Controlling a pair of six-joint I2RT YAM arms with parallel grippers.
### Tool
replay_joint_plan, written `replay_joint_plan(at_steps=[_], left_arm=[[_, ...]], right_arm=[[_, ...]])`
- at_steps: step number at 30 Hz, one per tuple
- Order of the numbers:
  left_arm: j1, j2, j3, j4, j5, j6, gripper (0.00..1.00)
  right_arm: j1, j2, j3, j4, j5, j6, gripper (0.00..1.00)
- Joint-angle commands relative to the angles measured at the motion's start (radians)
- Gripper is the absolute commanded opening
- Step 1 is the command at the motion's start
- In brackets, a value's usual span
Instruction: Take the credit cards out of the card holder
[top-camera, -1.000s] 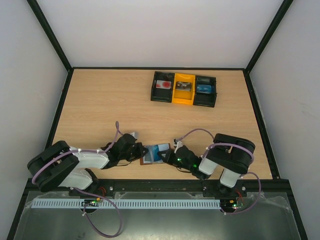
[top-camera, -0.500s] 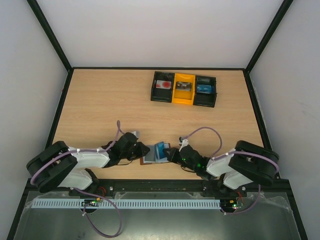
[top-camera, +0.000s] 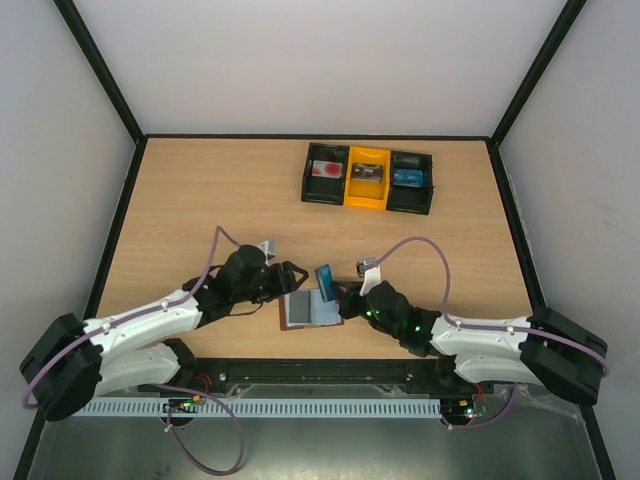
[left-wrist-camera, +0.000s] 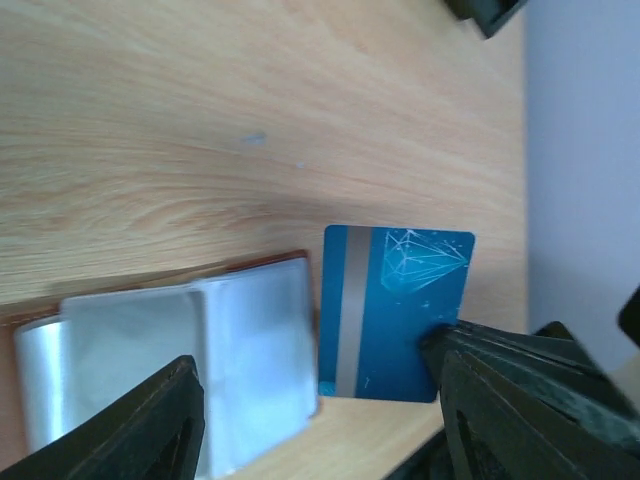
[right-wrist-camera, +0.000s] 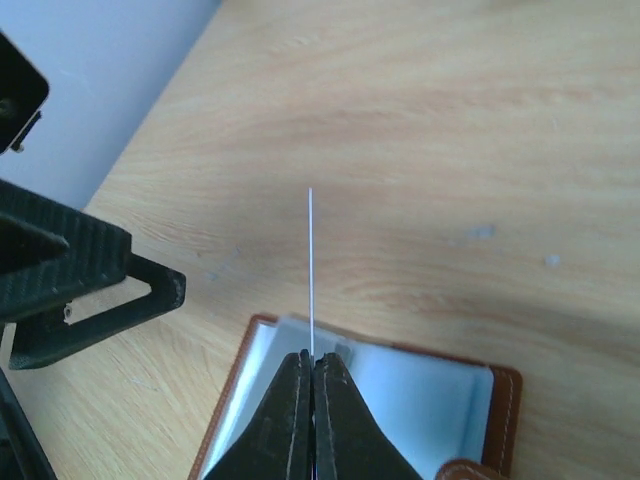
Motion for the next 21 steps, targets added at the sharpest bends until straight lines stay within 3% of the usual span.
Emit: replay_joint_plan(at_steps=[1,11,21], left_arm=[[0.025,-0.115,0.009,-0.012,0.093,-0.071,0.67],[0.034,-0.362,-0.071,0.14,0.139,-0.321,0.7],[0.028,-0.361,-0.162,0.334,0.224,-0.488,0.71]], right_arm=[[0.017,-0.093,0.017,0.004,0.031,-0.317,0.02],[0.091,-0.215,0.025,0.068,0.046,-0.702,0.02],[0.103,-0.212,0.069,0.07,-0.003,-0.872,0.02]])
